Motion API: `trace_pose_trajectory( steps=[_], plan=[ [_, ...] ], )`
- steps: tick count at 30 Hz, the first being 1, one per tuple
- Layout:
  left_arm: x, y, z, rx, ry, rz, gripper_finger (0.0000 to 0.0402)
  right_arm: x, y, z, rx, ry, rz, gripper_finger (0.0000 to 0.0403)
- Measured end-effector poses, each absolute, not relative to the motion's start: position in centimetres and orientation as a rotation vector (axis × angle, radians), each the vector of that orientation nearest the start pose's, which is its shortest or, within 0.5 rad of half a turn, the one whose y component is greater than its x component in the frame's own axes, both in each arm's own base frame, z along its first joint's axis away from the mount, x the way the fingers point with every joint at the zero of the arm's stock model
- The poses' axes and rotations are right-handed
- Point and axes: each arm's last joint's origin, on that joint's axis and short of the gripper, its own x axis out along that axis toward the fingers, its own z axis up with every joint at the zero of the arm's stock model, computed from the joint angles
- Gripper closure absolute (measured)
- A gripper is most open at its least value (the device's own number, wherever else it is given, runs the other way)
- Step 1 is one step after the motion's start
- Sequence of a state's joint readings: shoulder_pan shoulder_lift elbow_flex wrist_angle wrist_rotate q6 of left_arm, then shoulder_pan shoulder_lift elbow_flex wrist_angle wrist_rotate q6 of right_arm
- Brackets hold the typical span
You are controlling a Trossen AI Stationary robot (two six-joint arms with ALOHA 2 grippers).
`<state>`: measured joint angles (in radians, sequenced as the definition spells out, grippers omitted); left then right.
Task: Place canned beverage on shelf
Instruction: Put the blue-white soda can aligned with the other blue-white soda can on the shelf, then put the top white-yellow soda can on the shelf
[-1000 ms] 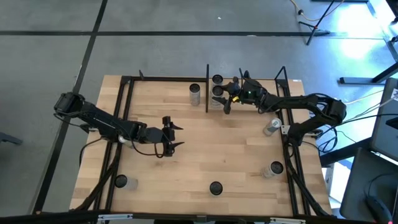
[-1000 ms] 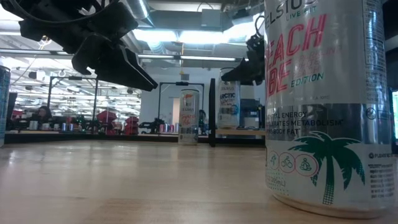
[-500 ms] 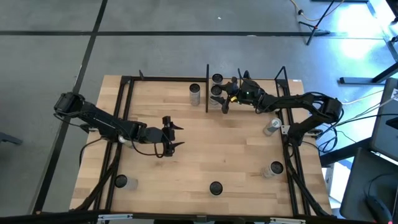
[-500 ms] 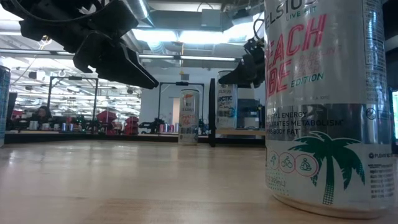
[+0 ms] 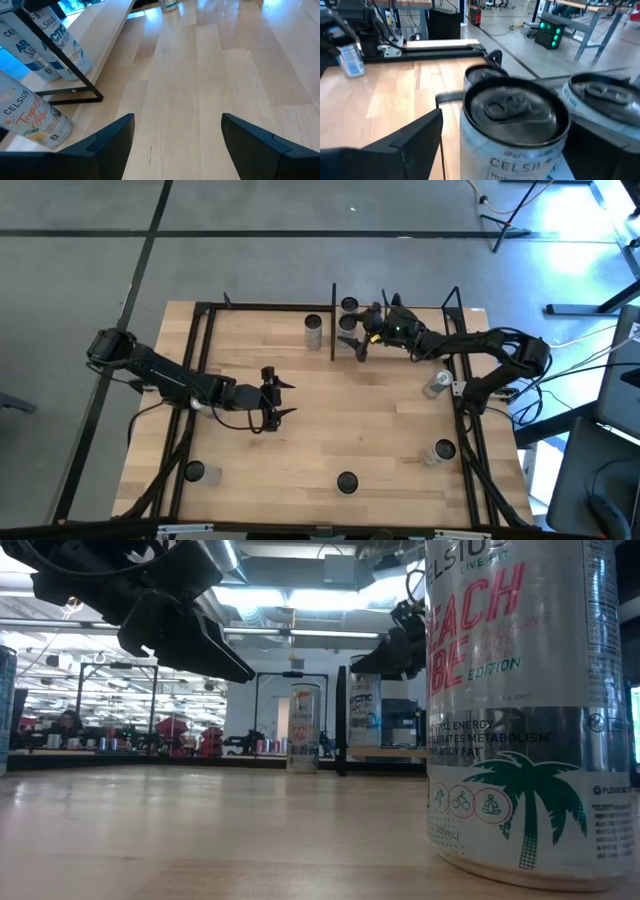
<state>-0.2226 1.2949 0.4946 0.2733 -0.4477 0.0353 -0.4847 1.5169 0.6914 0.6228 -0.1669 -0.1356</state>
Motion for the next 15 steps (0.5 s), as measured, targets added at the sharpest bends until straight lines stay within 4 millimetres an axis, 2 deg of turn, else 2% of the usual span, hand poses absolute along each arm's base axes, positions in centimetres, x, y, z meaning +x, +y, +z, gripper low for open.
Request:
trace_pose_trajectory(
  steps=[6,15],
  plan=[
    [24.0,-4.1,17.6,0.204,0.502,0.212,0.0115,27.9,-14.1,22.7,-0.100,0.210,-0.299,0.0037],
    [24.0,-4.1,17.7,0.200,0.494,0.212,0.0115,26.4,-13.0,26.4,-0.098,0.289,-0.272,0.0036]
  ],
)
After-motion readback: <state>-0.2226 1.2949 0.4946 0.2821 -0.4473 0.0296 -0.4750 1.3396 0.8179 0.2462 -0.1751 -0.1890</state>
